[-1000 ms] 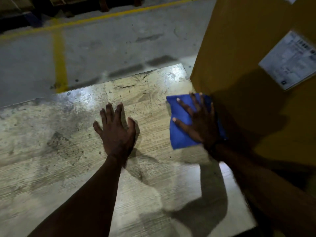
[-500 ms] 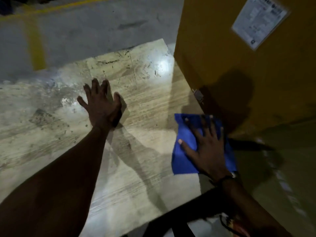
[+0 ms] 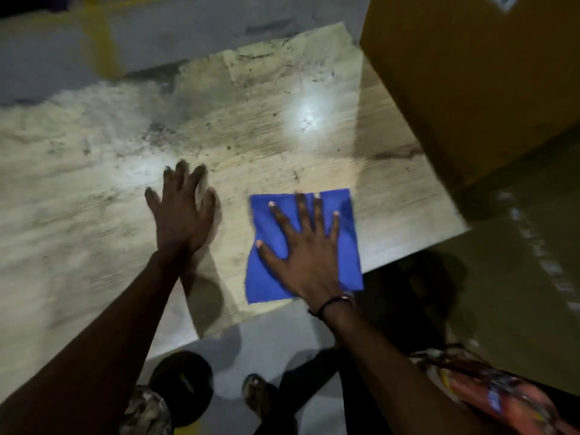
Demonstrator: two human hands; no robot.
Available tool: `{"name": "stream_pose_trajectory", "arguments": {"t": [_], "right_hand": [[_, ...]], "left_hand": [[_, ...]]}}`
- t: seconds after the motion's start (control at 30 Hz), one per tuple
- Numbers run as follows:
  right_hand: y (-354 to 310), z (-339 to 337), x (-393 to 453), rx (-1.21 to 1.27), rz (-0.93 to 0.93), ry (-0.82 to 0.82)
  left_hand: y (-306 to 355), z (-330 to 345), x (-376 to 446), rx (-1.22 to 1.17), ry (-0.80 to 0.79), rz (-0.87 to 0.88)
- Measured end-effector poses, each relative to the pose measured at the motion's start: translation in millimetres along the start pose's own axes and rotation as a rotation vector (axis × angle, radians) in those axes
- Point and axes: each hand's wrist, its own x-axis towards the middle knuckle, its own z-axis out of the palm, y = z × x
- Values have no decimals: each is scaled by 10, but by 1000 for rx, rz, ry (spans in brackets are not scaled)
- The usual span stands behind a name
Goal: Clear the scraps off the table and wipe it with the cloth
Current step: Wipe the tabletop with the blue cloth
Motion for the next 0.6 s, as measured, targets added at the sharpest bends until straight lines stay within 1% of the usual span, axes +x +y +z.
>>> {"name": "stream_pose_trajectory", "arguments": {"t": [0.07,0.13,0.2,0.23,0.27,0.3,0.37,0.43,0.5,0.57,0.6], "right_hand": [[-523,183,-91,63,-172,-4],[-890,310,-105,75,-359,-21],[-962,376,-27,53,-484,-21],[-868,386,39,41,-498,-3],[-702,385,124,28,-469,24],[-487,358,219,14,-402,61],[67,263,397,-36,-210,125],[676,80,532,-76,21,99],[1167,-95,574,-65,257,76],[1378,-184,620,-20,456,76],[1365,-175,680,-8,524,89]], "left_hand": [[-351,-130,-241,-2,26,-72],[-616,-230,-405,-11,42,-124],[-776,-297,-528,-10,51,-147],[-810,-324,-565,-6,53,-141],[-828,-340,-582,-1,54,-125],[-831,-355,-584,2,54,-105],[-821,-370,-562,-8,54,-69],[-793,-359,-484,-12,50,-39],[-779,-353,-334,-4,59,-18],[-793,-365,-137,29,86,-14],[-806,-371,-36,42,95,-20]]}}
